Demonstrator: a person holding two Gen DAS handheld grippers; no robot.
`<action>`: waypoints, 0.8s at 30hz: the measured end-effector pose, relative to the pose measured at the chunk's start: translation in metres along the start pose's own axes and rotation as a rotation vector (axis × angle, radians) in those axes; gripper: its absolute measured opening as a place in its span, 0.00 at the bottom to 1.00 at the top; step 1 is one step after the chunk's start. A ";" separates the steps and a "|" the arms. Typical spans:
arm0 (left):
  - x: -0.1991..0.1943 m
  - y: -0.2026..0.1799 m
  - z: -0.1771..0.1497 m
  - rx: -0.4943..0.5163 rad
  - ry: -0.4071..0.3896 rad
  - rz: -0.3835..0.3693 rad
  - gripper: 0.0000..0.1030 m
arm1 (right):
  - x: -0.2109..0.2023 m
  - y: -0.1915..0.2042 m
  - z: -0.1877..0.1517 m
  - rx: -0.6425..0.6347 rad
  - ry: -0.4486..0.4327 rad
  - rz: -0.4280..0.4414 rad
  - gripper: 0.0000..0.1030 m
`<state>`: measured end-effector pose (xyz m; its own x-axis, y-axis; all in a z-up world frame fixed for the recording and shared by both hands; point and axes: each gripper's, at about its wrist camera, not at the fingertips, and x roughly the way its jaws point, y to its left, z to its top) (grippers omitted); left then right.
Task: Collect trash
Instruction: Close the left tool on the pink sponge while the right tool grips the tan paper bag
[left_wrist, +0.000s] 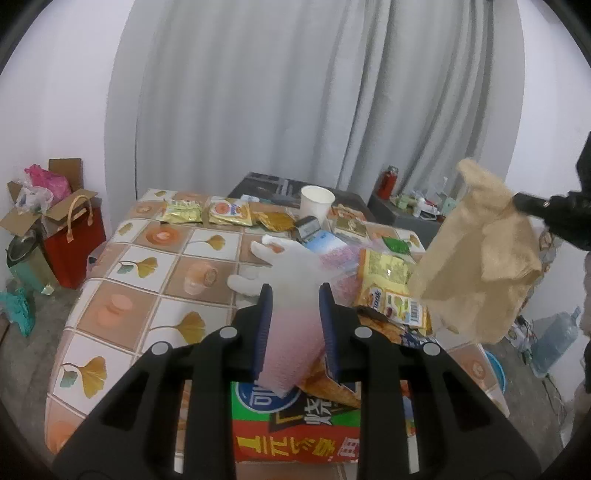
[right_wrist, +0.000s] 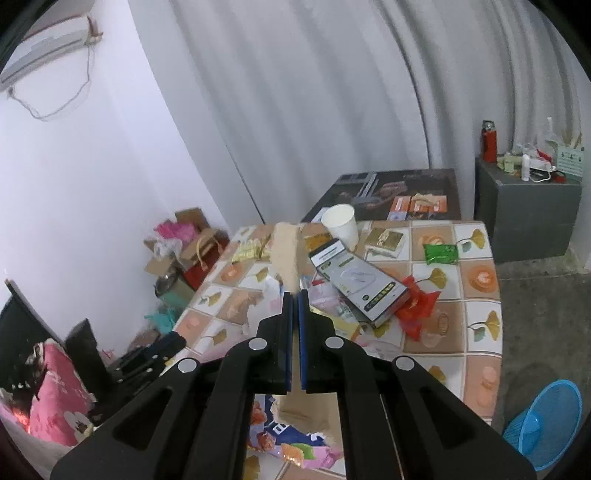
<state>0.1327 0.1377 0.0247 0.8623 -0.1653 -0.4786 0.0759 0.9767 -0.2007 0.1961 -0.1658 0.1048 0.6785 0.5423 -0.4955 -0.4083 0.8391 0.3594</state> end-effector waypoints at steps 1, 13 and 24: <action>0.002 -0.004 -0.001 0.014 0.026 -0.014 0.24 | -0.008 -0.001 0.000 0.005 -0.012 0.000 0.03; 0.041 -0.025 -0.019 0.253 0.168 0.169 0.61 | -0.108 -0.034 -0.025 0.054 -0.144 -0.093 0.03; 0.060 0.073 0.016 -0.149 0.399 -0.011 0.77 | -0.111 -0.065 -0.055 0.139 -0.113 -0.102 0.03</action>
<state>0.1979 0.2016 -0.0047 0.5981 -0.2443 -0.7633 -0.0145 0.9490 -0.3150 0.1132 -0.2781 0.0932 0.7791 0.4406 -0.4461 -0.2516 0.8714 0.4212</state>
